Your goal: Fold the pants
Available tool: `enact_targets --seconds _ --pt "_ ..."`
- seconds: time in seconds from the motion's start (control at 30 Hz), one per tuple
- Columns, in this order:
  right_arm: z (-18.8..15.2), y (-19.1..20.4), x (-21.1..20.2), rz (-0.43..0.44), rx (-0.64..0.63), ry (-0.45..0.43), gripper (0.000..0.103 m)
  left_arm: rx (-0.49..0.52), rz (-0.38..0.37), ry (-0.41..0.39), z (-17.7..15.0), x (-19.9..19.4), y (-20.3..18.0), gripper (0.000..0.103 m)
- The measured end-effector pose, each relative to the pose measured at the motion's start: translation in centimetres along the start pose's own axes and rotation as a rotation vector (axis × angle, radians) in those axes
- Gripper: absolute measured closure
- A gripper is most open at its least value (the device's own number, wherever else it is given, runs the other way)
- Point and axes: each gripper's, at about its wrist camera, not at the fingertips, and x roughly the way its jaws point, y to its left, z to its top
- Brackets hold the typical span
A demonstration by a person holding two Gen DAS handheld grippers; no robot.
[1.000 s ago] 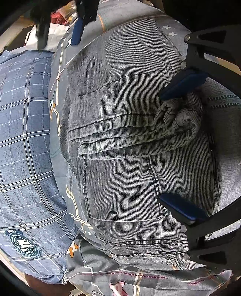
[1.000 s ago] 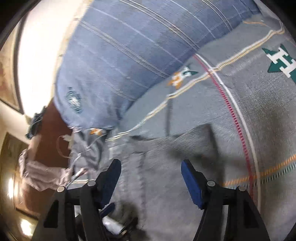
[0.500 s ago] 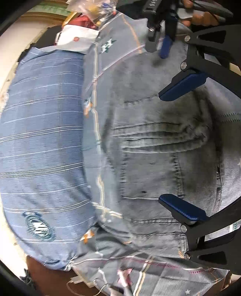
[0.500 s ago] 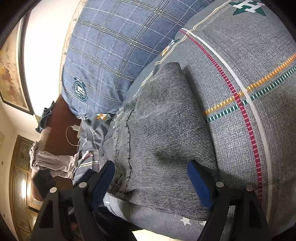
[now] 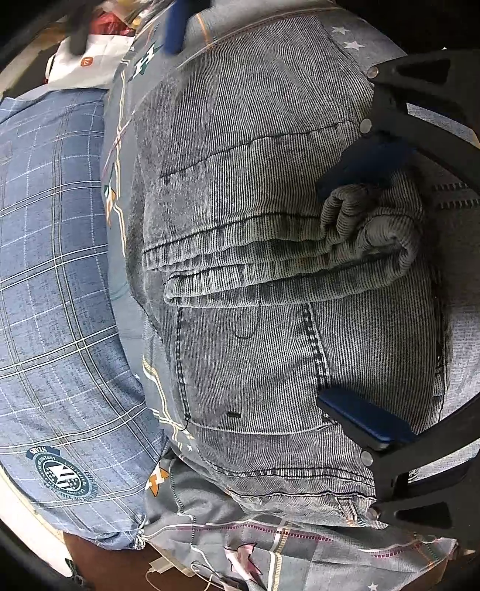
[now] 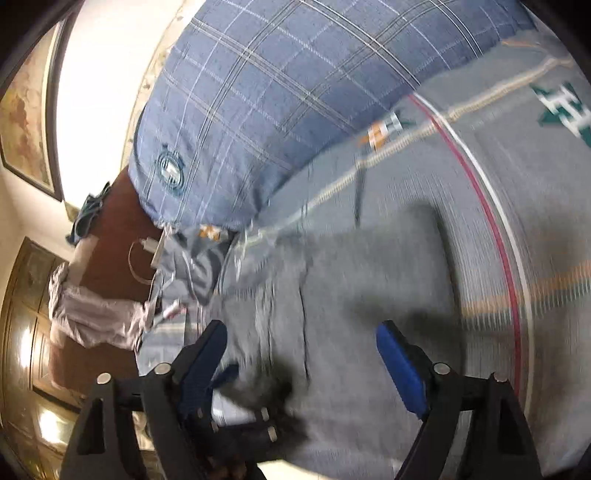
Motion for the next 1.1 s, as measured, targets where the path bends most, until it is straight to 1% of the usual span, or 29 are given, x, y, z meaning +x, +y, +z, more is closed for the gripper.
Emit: enact_targets --seconds 0.03,0.07,0.1,0.13,0.17,0.2,0.23,0.27,0.3,0.37,0.4,0.43,0.47,0.5,0.53,0.6,0.67,0.73,0.77,0.83,0.9,0.93,0.97,1.0,1.03,1.1 --pt "0.9 -0.7 1.0 -0.004 0.014 0.011 0.013 -0.001 -0.001 -0.006 0.0 -0.1 -0.2 0.000" --pt "1.5 -1.7 2.1 -0.046 0.019 0.029 0.012 -0.002 -0.001 -0.016 -0.1 -0.2 -0.2 0.000" --pt "2.0 -3.0 3.5 -0.116 0.029 0.052 0.012 -0.004 -0.001 -0.023 -0.2 -0.2 -0.2 0.000" --pt "2.0 -4.4 4.3 -0.093 0.082 0.051 0.012 -0.006 -0.002 -0.030 -0.3 -0.2 -0.2 0.000" --pt "1.9 -4.5 3.6 -0.060 0.106 0.002 0.012 -0.004 -0.003 -0.035 -0.3 -0.3 -0.2 0.000" --pt "1.8 -4.0 3.2 -0.063 0.106 0.006 0.012 -0.002 -0.008 -0.041 -0.3 -0.3 -0.1 0.000" --pt "1.8 -3.0 3.0 -0.084 0.079 0.024 0.012 -0.004 -0.014 -0.043 -0.3 -0.3 0.1 0.000" --pt "1.6 -2.1 2.6 -0.098 0.048 0.017 0.012 -0.006 -0.019 -0.044 -0.3 -0.2 0.1 0.000" --pt "1.4 -1.0 2.1 -0.093 0.019 0.008 0.012 -0.007 -0.018 -0.047 -0.3 -0.3 0.0 0.000" --pt "0.9 0.7 1.6 -0.053 -0.048 0.001 0.012 -0.007 -0.019 -0.056 -0.4 -0.4 0.0 0.000" --pt "0.7 0.8 1.6 -0.061 -0.061 -0.010 0.011 -0.006 -0.023 -0.062 -0.5 -0.4 0.0 0.000" --pt "0.5 0.2 2.3 -0.105 -0.061 -0.009 0.007 -0.005 -0.026 -0.064 -0.5 -0.4 0.0 0.000" --pt "0.3 -1.0 3.6 -0.167 -0.030 0.030 0.004 -0.004 -0.032 -0.065 -0.5 -0.4 0.1 0.000" --pt "0.0 -2.3 4.9 -0.193 0.015 0.075 0.005 -0.001 -0.037 -0.066 -0.6 -0.4 0.2 0.000" --pt "-0.1 -1.9 4.4 -0.178 -0.001 0.015 0.003 0.004 -0.038 -0.067 -0.6 -0.5 0.2 0.000" --pt "0.1 -0.6 4.0 -0.187 -0.002 0.037 0.003 0.007 -0.048 -0.075 -0.7 -0.5 0.3 0.000" --pt "-0.3 0.6 3.1 -0.167 -0.005 0.005 0.003 0.008 -0.051 -0.082 -0.7 -0.5 0.3 0.000" --pt "-1.3 2.2 2.2 -0.133 -0.050 0.007 0.003 0.005 -0.049 -0.083 -0.7 -0.5 0.3 0.000" --pt "-2.1 2.5 1.7 -0.134 -0.060 0.000 0.003 0.005 -0.047 -0.083 -0.8 -0.5 0.3 0.000" --pt "-3.6 1.7 1.6 -0.131 -0.033 0.019 0.003 0.005 -0.049 -0.081 -0.7 -0.5 0.3 0.000" --pt "-5.1 -1.4 2.6 -0.156 0.048 0.076 0.003 -0.001 -0.051 -0.080 -0.7 -0.6 0.3 0.000" --pt "-5.4 -2.3 2.7 -0.118 0.058 0.061 0.002 -0.006 -0.051 -0.081 -0.6 -0.5 0.3 0.000" --pt "-5.3 -2.1 2.1 -0.100 0.056 0.044 0.002 -0.010 -0.047 -0.089 -0.6 -0.5 0.3 0.000" --pt "-5.0 -1.6 1.7 -0.111 0.071 0.063 0.002 -0.013 -0.043 -0.094 -0.6 -0.5 0.3 0.000" --pt "-4.9 -0.9 1.2 -0.096 0.062 0.057 0.002 -0.014 -0.039 -0.095 -0.6 -0.6 0.2 0.000" --pt "-5.2 0.7 -0.2 -0.040 -0.006 0.002 0.002 -0.027 -0.040 -0.079 -0.5 -1.0 0.3 0.000"
